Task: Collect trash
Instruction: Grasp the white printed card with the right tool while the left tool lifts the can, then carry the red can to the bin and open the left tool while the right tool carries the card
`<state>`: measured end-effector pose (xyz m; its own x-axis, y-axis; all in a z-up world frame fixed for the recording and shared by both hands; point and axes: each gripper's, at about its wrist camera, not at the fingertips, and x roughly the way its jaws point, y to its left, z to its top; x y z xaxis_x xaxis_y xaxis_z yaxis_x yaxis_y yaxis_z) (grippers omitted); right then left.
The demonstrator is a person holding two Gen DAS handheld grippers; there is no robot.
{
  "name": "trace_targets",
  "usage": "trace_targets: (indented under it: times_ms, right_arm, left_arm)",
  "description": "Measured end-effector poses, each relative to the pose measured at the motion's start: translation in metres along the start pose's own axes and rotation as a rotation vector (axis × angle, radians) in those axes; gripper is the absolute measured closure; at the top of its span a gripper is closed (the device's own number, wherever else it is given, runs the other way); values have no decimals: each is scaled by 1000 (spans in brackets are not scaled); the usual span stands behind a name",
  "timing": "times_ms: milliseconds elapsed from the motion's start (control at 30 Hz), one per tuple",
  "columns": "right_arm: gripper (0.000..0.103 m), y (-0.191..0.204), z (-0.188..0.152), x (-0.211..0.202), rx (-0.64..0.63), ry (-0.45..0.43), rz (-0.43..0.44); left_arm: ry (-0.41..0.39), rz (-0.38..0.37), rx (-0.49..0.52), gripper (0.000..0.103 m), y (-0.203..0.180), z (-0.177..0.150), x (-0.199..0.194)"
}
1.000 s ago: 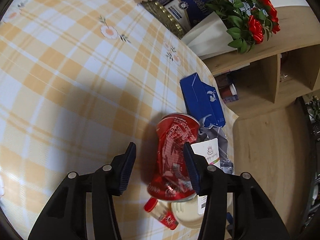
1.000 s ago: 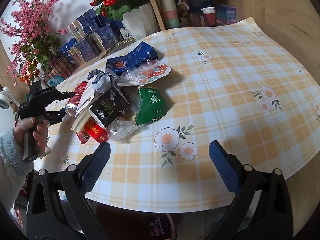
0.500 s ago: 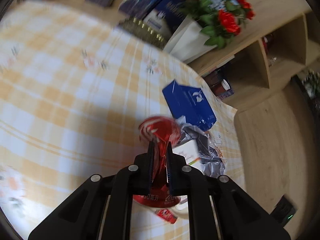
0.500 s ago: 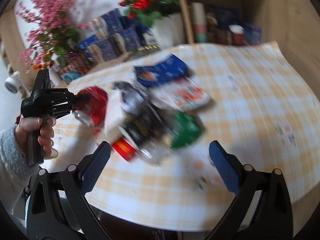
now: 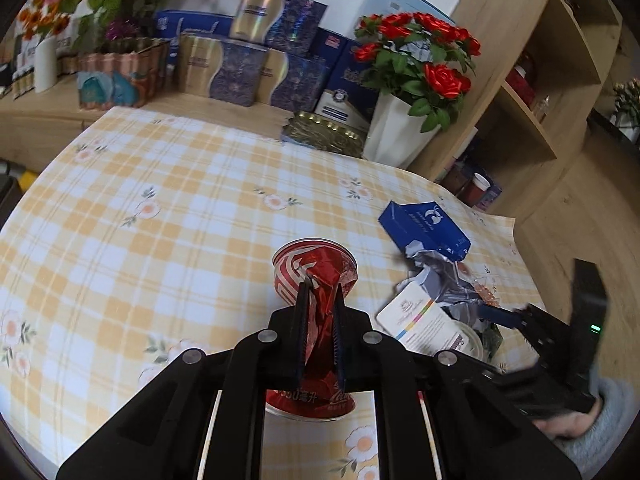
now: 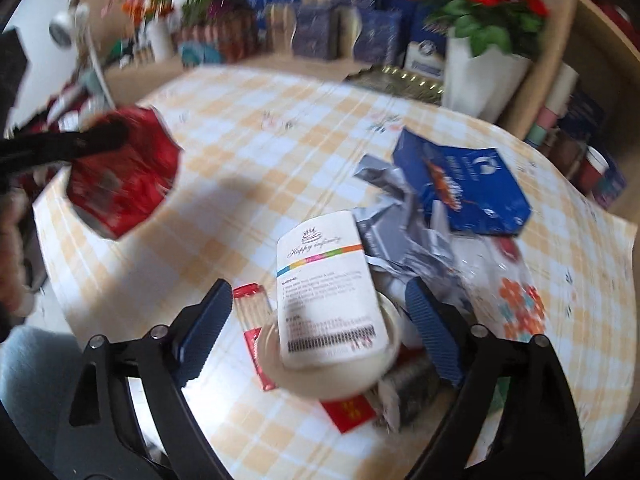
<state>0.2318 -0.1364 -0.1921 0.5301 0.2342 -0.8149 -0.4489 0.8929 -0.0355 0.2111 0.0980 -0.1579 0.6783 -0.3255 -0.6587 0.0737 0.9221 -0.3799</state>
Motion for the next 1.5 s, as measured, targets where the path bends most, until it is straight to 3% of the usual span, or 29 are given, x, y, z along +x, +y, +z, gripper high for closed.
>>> trace_targets:
  times_ms: [333,500,633,733,900,1067,1267,1500]
  right_arm:
    - [20,21,7,54,-119,202,-167]
    - [20,27,6,64,-158,233,-190]
    - [33,27,8,67,-155,246,-186]
    - [35,25,15,55,-123,201,-146]
    - [35,17,28,11,3,32,-19]
    - [35,17,27,-33,50,-63,21]
    - [35,12,-8,-90,115,-129,42]
    - [35,11,-76,-142,168,-154,35]
  left_arm:
    - [4,-10,-35,92,13,-17,-3]
    - [9,-17,-45,93,15,-22,-3]
    - [5,-15,-42,93,15,-23,-4]
    - [-6,-13,-32,93,12,-25,-10]
    - [-23,-16,-25,93,8,-22,-23]
    - [-33,-29,0,93,-4,-21,-42]
    - [-24,-56,64,93,-30,-33,-72]
    - [21,-116,165,93,-67,-81,-102]
